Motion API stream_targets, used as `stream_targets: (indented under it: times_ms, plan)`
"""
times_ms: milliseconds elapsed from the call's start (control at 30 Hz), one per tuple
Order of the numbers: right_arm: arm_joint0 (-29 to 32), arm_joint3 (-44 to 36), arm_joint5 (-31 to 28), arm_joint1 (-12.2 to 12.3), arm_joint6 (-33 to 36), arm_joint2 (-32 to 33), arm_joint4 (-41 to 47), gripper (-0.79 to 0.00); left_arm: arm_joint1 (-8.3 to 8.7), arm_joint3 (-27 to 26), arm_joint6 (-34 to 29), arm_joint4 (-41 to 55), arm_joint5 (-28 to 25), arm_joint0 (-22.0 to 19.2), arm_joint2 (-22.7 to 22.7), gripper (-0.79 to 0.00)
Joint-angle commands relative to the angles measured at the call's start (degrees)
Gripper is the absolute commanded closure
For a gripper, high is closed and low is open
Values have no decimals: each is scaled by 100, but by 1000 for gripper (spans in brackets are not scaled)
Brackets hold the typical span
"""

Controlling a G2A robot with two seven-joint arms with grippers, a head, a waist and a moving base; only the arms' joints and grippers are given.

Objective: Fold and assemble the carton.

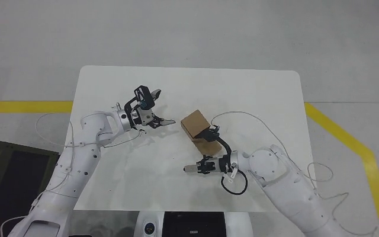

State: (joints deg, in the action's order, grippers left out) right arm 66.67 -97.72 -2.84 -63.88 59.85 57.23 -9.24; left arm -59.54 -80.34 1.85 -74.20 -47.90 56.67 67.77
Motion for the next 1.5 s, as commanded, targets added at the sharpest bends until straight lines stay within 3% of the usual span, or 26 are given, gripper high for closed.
stream_targets:
  times_ms: [0, 300, 733, 1100, 1467]
  plan:
    - [68, -64, 41, 47, -36, 190, -114, -785, -1, -8, 1, 0, 8, 1, -7, -785]
    - [237, -155, 198, 195, -361, 770, -830, -785, -2, -28, -7, 21, 10, -5, -13, -785]
    - [475, -719, -75, 339, -594, 1683, -594, -785, -7, -117, -89, -55, -150, 59, -162, -785]
    - [-101, 380, -809, 273, -706, 1488, 214, -785, -36, -391, 127, -573, -337, 150, -552, -785]
    - [-39, 456, -712, 274, -748, 1444, 158, -785, -50, -581, 320, -929, -395, 211, -787, -785]
